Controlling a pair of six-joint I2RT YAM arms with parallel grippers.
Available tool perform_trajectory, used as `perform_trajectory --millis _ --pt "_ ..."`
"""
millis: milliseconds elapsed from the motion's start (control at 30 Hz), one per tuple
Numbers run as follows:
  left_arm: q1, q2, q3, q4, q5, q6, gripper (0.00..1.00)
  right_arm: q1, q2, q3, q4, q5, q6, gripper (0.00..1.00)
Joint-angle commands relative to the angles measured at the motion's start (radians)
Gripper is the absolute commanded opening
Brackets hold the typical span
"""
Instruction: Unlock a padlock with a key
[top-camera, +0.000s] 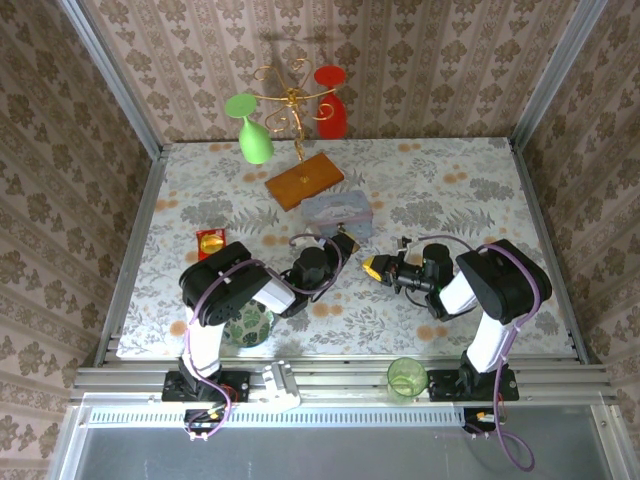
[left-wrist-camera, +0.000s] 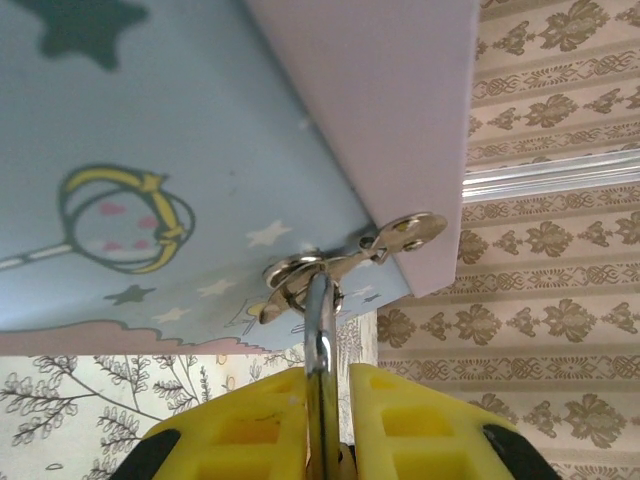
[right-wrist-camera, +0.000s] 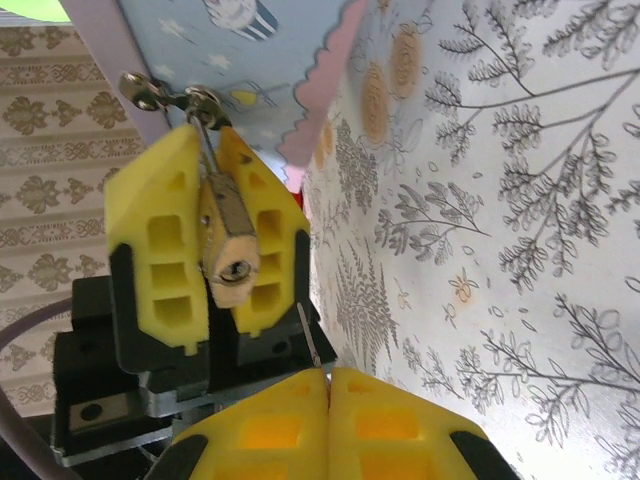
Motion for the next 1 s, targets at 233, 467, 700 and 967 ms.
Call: perform_trajectory --millis 233,467,700,967 --pt "-0.007 0.006 0.01 0.084 0.006 -0.013 0.0 -0.029 -0.059 -0.007 0.009 -0.013 -0.018 0.0" --pt "0.012 -0.021 0.002 0.087 0.03 0.0 0.0 -0.042 -0.051 0.017 0.018 -0.019 0.003 0.0" --pt "-0.006 -0.008 0.013 0.089 0.039 -0.008 0.0 -0.037 -0.057 0.032 0.006 -0.037 0.0 0.0" --pt "0.0 -0.011 0.015 0.089 0.045 -0.018 0.0 -0.029 -0.027 0.04 0.02 -0.036 -0.005 0.0"
